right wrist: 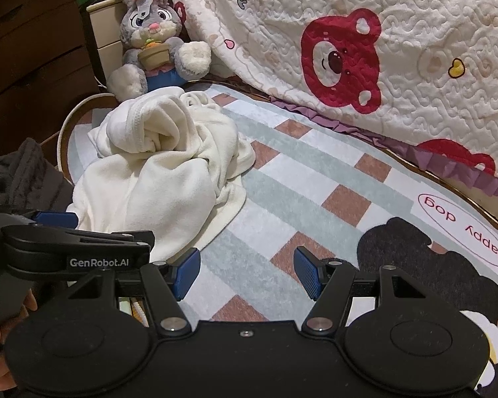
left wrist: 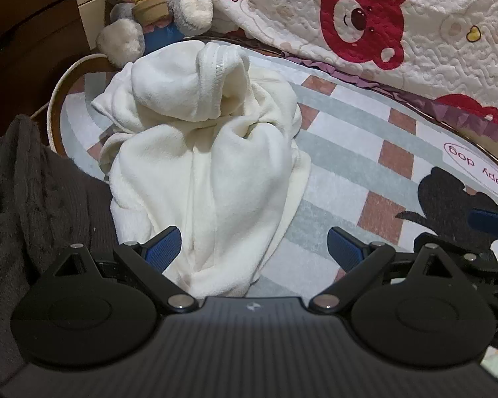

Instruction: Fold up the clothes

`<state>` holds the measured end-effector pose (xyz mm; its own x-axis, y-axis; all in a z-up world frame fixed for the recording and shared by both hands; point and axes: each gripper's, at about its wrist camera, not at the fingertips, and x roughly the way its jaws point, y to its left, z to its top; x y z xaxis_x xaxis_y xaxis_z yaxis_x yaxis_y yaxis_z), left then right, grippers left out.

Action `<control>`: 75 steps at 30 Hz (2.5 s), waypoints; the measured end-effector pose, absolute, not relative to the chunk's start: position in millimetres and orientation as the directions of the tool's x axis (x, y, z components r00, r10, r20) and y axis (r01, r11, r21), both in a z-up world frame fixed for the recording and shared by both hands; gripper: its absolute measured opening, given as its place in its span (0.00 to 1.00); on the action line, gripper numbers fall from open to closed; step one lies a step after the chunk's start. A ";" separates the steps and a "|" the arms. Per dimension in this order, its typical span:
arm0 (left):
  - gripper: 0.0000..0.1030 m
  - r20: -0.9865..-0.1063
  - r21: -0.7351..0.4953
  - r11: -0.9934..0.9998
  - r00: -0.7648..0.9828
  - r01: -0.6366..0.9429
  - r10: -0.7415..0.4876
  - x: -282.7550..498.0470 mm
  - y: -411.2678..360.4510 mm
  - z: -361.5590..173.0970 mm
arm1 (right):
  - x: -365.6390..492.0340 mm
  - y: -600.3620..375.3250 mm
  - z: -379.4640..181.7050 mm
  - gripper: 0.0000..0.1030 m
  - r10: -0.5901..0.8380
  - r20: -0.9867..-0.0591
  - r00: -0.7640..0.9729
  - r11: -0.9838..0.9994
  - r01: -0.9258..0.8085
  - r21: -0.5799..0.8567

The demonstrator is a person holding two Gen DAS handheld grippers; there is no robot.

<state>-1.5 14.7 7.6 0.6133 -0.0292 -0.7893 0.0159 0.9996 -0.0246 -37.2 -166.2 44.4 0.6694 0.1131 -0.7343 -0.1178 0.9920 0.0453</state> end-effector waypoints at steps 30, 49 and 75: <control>0.96 -0.708 0.020 0.982 0.691 -0.187 0.146 112.2 45.8 9.4 | 118.3 -213.9 -45.4 0.87 0.501 -0.675 0.541 0.817 -0.039 0.575; 0.48 -0.731 0.004 0.989 0.675 -0.147 0.104 188.7 76.8 -40.6 | 164.6 -125.8 -114.3 0.59 0.621 -0.571 0.537 0.714 -0.087 0.695; 0.13 -0.438 0.187 0.980 0.898 0.061 0.028 137.7 -27.5 106.9 | 8.0 -280.4 103.8 0.07 0.363 -0.384 0.849 0.894 -0.201 0.401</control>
